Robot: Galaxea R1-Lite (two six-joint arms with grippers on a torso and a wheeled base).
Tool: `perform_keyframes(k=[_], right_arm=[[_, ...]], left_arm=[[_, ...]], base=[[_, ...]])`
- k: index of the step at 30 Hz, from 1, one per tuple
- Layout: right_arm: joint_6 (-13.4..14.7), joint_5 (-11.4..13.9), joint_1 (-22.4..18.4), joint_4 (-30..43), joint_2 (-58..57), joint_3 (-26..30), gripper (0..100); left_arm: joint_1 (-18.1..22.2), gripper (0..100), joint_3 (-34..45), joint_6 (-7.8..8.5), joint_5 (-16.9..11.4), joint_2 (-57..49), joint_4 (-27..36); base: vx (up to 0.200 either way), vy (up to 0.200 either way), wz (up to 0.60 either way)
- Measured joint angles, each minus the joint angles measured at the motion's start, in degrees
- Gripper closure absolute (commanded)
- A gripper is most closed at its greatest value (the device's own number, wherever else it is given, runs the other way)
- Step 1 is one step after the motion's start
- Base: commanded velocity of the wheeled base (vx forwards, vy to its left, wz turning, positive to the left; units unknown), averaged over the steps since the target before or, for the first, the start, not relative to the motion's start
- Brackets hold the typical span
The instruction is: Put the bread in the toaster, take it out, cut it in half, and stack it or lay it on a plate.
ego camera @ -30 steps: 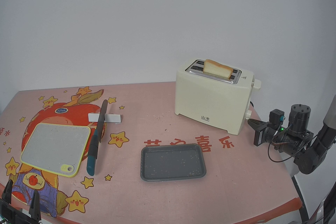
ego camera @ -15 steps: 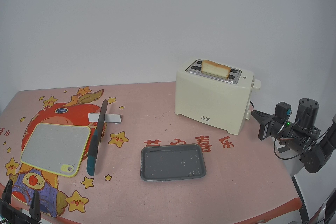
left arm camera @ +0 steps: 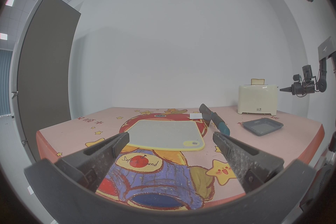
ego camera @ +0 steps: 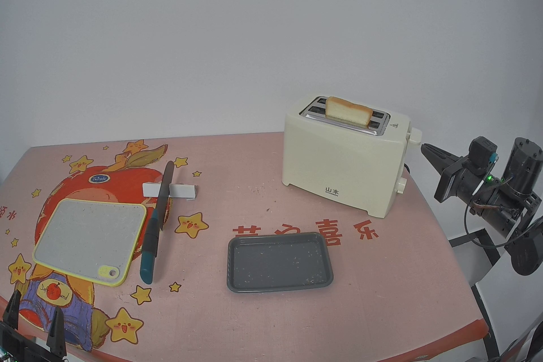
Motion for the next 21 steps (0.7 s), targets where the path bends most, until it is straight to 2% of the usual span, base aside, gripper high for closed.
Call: perform_keyframes(k=[7, 10, 16, 21], right_arm=[[0.4, 0.5, 1.3, 0.4, -2.1, 0.4, 0], [0.4, 2.1, 1.9, 3.7, -3.3, -0.2, 0], [0.1, 6.1, 2.2, 17.1, -6.2, -5.6, 0], [-0.4, 9.6, 2.3, 27.5, -8.7, -13.3, 0]], left_arm=[[0.0, 0, 0.0, 0.02, 0.0, 0.0, 0.0], [0.0, 0, 0.0, 0.02, 0.0, 0.0, 0.0], [0.0, 0, 0.0, 0.02, 0.0, 0.0, 0.0], [0.0, 0, 0.0, 0.02, 0.0, 0.0, 0.0]], base=[[0.000, 0.000, 0.00], [0.000, 0.000, 0.00], [0.000, 0.000, 0.00], [0.000, 0.000, 0.00]])
